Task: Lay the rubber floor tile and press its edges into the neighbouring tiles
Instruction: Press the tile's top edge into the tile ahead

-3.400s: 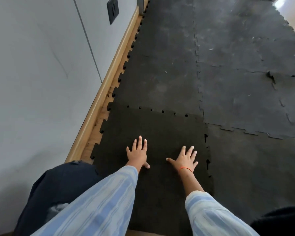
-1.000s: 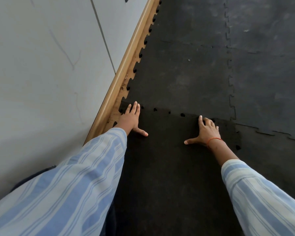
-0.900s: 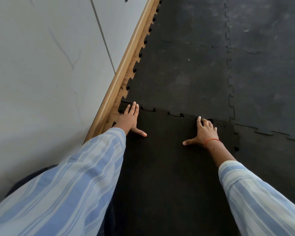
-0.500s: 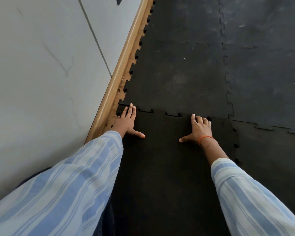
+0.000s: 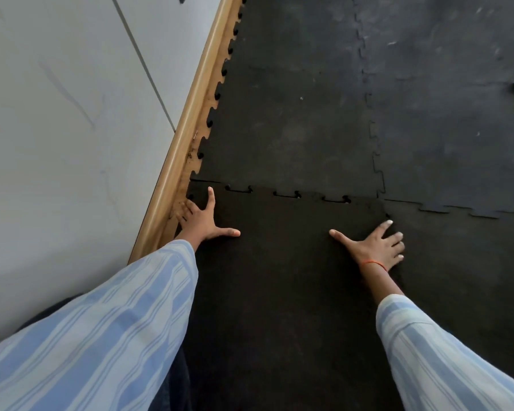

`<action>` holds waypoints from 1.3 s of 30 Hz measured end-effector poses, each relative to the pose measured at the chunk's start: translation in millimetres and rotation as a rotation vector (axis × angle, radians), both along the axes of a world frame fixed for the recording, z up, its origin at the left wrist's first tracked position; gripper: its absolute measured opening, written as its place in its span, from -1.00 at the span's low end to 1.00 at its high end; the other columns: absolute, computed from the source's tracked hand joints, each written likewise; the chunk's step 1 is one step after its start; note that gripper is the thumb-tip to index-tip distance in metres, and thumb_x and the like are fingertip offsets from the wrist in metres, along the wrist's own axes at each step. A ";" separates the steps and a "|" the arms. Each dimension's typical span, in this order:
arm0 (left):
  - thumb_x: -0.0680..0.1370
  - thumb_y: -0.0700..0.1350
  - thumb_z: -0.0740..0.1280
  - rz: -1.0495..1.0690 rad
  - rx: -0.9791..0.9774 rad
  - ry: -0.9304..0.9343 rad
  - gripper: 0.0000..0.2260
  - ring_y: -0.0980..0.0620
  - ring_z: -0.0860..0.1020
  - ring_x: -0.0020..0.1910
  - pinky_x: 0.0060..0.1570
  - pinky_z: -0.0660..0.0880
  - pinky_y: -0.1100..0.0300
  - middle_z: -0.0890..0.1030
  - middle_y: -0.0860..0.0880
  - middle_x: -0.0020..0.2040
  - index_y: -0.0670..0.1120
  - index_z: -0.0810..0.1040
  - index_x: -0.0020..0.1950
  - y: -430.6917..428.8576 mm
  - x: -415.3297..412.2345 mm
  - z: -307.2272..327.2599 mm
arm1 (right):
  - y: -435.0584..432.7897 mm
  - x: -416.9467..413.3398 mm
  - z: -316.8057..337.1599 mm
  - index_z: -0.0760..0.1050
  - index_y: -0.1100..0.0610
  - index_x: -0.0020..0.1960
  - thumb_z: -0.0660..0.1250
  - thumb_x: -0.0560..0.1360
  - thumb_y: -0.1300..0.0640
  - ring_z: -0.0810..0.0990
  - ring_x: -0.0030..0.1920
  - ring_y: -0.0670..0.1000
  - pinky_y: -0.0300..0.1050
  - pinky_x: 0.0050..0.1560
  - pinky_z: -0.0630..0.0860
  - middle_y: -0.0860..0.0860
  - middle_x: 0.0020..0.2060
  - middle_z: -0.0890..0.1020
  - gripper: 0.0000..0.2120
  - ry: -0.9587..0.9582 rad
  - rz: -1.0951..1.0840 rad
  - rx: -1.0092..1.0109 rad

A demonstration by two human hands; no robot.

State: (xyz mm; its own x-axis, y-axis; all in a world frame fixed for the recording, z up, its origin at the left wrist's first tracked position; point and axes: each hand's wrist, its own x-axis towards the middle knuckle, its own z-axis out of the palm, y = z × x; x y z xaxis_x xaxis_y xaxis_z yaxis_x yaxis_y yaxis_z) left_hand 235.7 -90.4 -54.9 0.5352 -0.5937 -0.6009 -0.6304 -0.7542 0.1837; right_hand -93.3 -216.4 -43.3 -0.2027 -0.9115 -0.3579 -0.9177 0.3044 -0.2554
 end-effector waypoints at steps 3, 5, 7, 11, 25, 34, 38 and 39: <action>0.20 0.43 0.43 -0.001 -0.028 -0.002 0.24 -0.34 -0.27 0.50 0.43 -0.15 -0.26 -0.32 -0.34 0.51 0.19 -0.50 0.45 1.4 0.5 -4.1 | 1.8 2.1 2.1 -0.14 0.13 0.56 0.39 0.09 -0.51 0.04 0.48 0.34 0.18 0.47 0.16 0.32 0.50 0.02 0.33 -0.041 -0.025 -0.015; 0.20 0.44 0.41 -0.012 -0.038 -0.020 0.24 -0.33 -0.27 0.50 0.44 -0.15 -0.24 -0.31 -0.35 0.51 0.18 -0.50 0.45 0.7 3.3 -4.6 | 1.4 2.8 3.4 -0.13 0.12 0.56 0.42 0.10 -0.48 0.01 0.49 0.33 0.17 0.46 0.17 0.31 0.51 0.00 0.31 -0.094 -0.046 -0.016; 0.20 0.46 0.40 -0.024 -0.042 -0.029 0.24 -0.33 -0.27 0.50 0.44 -0.16 -0.22 -0.30 -0.36 0.51 0.18 -0.50 0.45 -0.7 6.9 -5.0 | 3.0 3.2 4.0 -0.12 0.10 0.56 0.44 0.13 -0.45 -0.01 0.50 0.32 0.17 0.46 0.14 0.29 0.52 -0.02 0.28 -0.147 -0.057 -0.028; 0.20 0.46 0.39 -0.037 -0.035 -0.030 0.24 -0.33 -0.29 0.50 0.44 -0.18 -0.20 -0.32 -0.37 0.50 0.17 -0.49 0.46 -1.2 9.6 -5.9 | 7.7 0.0 0.7 -0.13 0.09 0.56 0.46 0.16 -0.40 -0.03 0.51 0.30 0.16 0.47 0.11 0.27 0.52 -0.03 0.25 -0.154 -0.023 -0.044; 0.20 0.46 0.39 -0.072 0.182 -0.046 0.26 -0.36 -0.36 0.46 0.42 -0.24 -0.26 -0.39 -0.38 0.46 0.13 -0.55 0.42 -14.3 8.9 5.0 | 24.0 -8.2 3.2 -0.11 0.15 0.56 0.49 0.26 -0.27 -0.01 0.50 0.31 0.14 0.48 0.10 0.25 0.53 -0.05 0.16 -0.181 -0.018 -0.027; 0.26 0.42 0.39 -0.177 0.278 -0.173 0.23 -0.22 -0.21 0.54 0.44 -0.13 -0.27 -0.33 -0.21 0.54 -0.07 -0.36 0.54 -29.6 -0.1 17.1 | 44.8 -8.7 3.1 -0.09 0.25 0.54 0.47 0.26 -0.30 0.11 0.45 0.30 0.10 0.47 0.13 0.24 0.51 0.08 0.17 -0.097 0.034 -0.010; 0.28 0.40 0.39 -0.212 0.285 -0.189 0.21 -0.18 -0.22 0.54 0.44 -0.14 -0.26 -0.34 -0.18 0.54 -0.09 -0.36 0.54 -31.2 -1.4 19.5 | 44.5 -10.8 5.9 -0.08 0.23 0.55 0.49 0.26 -0.28 0.12 0.45 0.30 0.11 0.47 0.14 0.25 0.50 0.10 0.16 -0.109 0.033 -0.002; 0.29 0.38 0.40 -0.253 0.250 -0.188 0.20 -0.16 -0.23 0.54 0.45 -0.14 -0.24 -0.34 -0.16 0.55 -0.10 -0.35 0.54 -32.7 -0.7 20.1 | 44.9 -10.2 6.6 -0.07 0.23 0.55 0.49 0.26 -0.27 0.13 0.45 0.30 0.11 0.47 0.14 0.25 0.50 0.10 0.16 -0.107 0.030 0.004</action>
State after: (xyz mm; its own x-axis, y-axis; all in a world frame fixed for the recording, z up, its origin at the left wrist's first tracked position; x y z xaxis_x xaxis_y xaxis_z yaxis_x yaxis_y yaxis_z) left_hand 235.0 -123.0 -34.8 0.5057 -0.5684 -0.6490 -0.8068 -0.5780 -0.1225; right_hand -103.6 -171.5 -36.7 -0.1363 -0.9152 -0.3792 -0.8940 0.2785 -0.3510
